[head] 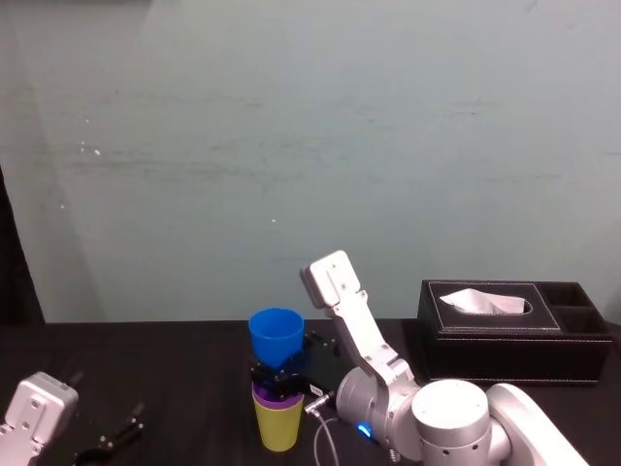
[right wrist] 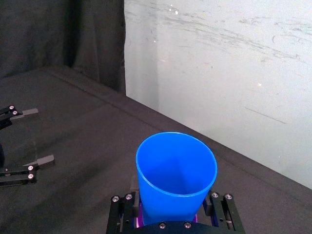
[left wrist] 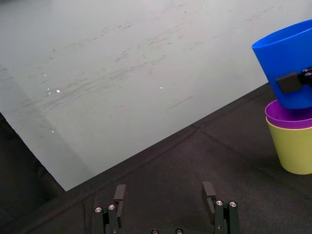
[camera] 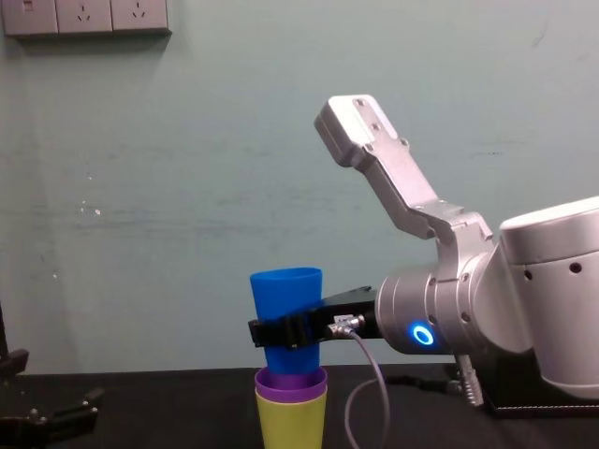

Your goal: Stack the three plastic cups sequentially using one hand.

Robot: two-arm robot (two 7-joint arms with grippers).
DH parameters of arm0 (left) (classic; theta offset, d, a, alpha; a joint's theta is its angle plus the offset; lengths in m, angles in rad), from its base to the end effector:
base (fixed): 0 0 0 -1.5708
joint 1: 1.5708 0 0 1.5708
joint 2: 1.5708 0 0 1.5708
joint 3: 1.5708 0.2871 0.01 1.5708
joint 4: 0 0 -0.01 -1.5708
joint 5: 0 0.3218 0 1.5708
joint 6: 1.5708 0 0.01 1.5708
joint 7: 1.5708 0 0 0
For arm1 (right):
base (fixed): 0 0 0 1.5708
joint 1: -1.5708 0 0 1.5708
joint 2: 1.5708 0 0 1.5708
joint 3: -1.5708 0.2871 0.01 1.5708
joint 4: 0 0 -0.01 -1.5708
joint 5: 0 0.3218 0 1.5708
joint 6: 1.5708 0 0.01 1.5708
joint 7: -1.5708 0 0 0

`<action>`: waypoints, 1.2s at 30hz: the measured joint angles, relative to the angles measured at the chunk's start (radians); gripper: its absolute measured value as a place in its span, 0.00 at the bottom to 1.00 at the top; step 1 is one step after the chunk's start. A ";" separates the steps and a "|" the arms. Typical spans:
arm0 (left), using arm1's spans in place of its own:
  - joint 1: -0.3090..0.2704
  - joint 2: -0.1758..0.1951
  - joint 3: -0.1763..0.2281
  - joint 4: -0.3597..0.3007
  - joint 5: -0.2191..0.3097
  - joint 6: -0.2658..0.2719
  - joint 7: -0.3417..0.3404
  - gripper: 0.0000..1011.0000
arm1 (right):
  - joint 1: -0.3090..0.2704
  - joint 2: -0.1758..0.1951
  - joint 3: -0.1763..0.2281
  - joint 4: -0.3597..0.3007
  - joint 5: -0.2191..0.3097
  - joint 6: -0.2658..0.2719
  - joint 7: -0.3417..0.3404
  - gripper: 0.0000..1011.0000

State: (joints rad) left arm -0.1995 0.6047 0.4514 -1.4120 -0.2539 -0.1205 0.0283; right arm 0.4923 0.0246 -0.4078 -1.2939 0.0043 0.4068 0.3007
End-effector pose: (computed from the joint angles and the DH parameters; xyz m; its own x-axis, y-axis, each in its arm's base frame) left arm 0.3699 0.0776 -0.3024 0.2923 0.8803 0.3738 -0.9553 0.2873 0.0703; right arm 0.4488 0.1191 -0.2064 0.5996 -0.7902 0.1268 0.7863 0.5522 -0.2771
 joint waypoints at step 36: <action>0.000 0.000 0.000 0.000 0.000 0.000 0.000 0.99 | 0.013 -0.006 -0.008 0.072 0.019 -0.046 -0.007 0.93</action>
State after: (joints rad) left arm -0.1995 0.6047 0.4514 -1.4120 -0.2539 -0.1205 0.0283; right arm 0.5049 0.0188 -0.4158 -1.2221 0.0229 0.3606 0.2936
